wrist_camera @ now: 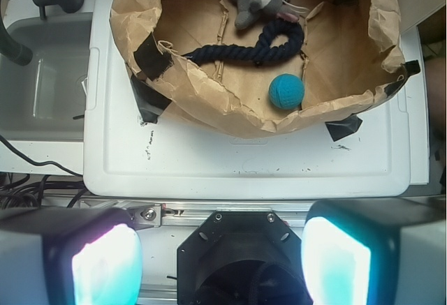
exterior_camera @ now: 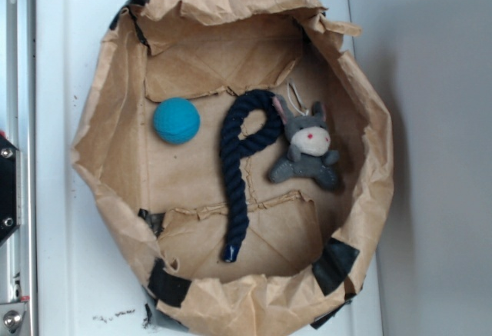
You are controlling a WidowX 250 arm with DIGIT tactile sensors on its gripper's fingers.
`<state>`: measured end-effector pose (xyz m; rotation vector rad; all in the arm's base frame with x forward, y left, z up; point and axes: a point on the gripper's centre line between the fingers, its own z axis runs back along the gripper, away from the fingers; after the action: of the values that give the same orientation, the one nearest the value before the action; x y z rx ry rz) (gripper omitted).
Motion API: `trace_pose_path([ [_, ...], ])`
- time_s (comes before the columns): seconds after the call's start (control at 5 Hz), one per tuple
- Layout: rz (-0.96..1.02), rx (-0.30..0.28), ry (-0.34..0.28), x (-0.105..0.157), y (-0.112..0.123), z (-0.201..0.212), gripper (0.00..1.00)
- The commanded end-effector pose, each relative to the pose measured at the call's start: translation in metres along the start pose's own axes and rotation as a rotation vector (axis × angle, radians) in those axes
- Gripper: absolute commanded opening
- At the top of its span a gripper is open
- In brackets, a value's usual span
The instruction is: Grab the blue ball.
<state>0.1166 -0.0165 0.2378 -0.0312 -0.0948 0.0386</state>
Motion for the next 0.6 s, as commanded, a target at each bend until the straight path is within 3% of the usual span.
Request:
trace_pose_path([
  [0.0, 0.000, 0.000, 0.000, 0.000, 0.000, 0.000, 1.00],
  [0.2, -0.090, -0.026, -0.016, 0.036, 0.013, -0.023, 1.00],
  [0.4, -0.090, -0.026, -0.016, 0.036, 0.013, -0.023, 1.00],
])
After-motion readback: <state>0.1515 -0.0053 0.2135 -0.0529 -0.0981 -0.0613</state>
